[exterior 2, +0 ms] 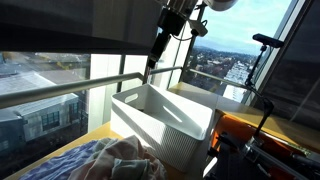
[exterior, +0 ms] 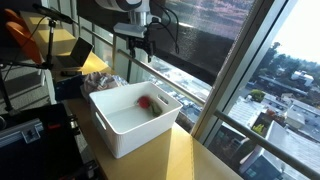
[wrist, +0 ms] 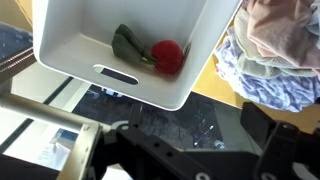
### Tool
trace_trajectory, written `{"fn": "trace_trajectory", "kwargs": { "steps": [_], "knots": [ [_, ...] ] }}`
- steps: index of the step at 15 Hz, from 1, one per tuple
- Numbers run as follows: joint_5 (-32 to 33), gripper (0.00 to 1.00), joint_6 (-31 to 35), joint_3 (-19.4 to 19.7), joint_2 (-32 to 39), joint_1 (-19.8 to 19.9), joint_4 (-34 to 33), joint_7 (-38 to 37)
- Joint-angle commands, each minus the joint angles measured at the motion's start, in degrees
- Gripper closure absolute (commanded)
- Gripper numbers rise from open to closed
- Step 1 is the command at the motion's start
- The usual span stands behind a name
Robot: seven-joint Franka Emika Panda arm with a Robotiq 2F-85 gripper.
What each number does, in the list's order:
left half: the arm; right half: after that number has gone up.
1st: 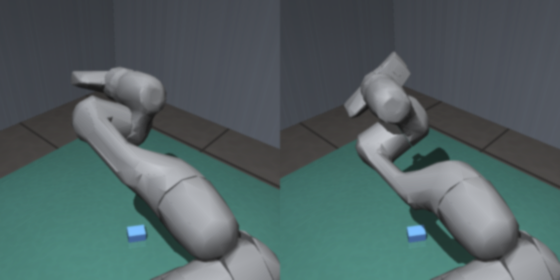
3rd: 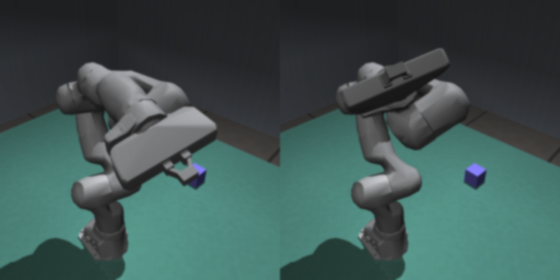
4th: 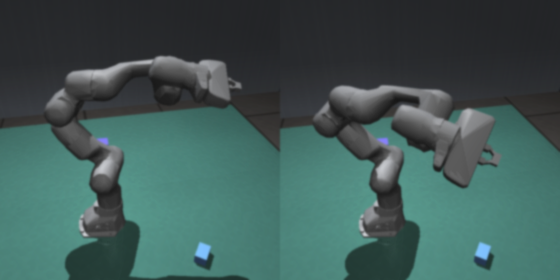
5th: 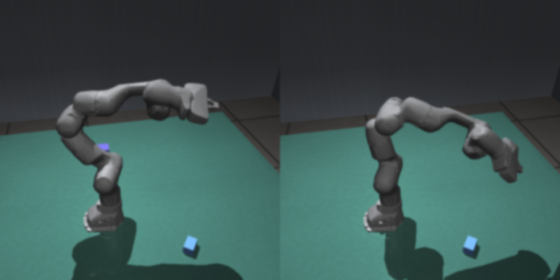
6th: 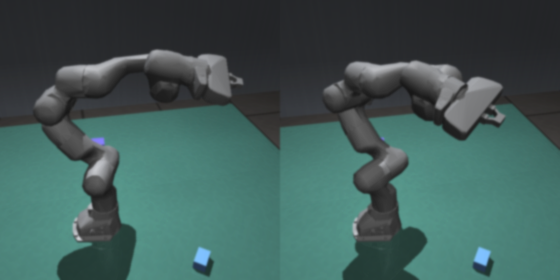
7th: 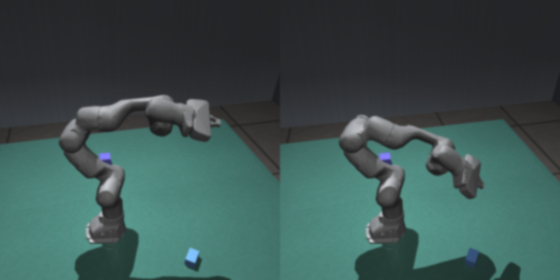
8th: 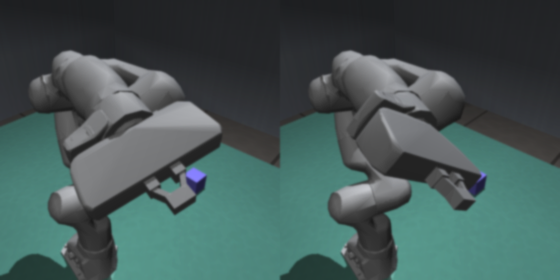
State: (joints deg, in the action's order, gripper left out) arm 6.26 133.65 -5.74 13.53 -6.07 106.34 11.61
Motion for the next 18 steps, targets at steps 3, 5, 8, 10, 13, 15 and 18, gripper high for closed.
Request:
{"fn": "trace_trajectory", "kwargs": {
  "steps": [3, 5, 8, 10, 13, 15, 18],
  "knots": [
    [0.11, 0.00, 1.43, 2.49, 11.11, 5.23, -8.85, 6.91],
    [0.47, 0.00, 1.85, 2.42, 16.26, 5.90, -12.81, 8.02],
    [1.20, 0.00, 1.83, 2.31, 24.37, 5.73, -19.64, 8.87],
    [1.50, 0.00, 1.43, 2.43, 29.51, 5.51, -24.08, 8.96],
    [1.72, 0.00, 0.80, 2.49, 35.72, 5.25, -29.06, 8.45],
    [1.83, 0.00, 0.61, 2.47, 39.04, 4.88, -31.60, 8.03],
    [1.79, 0.00, 0.77, 2.22, 43.25, 4.05, -34.66, 7.71]
  ]
}}
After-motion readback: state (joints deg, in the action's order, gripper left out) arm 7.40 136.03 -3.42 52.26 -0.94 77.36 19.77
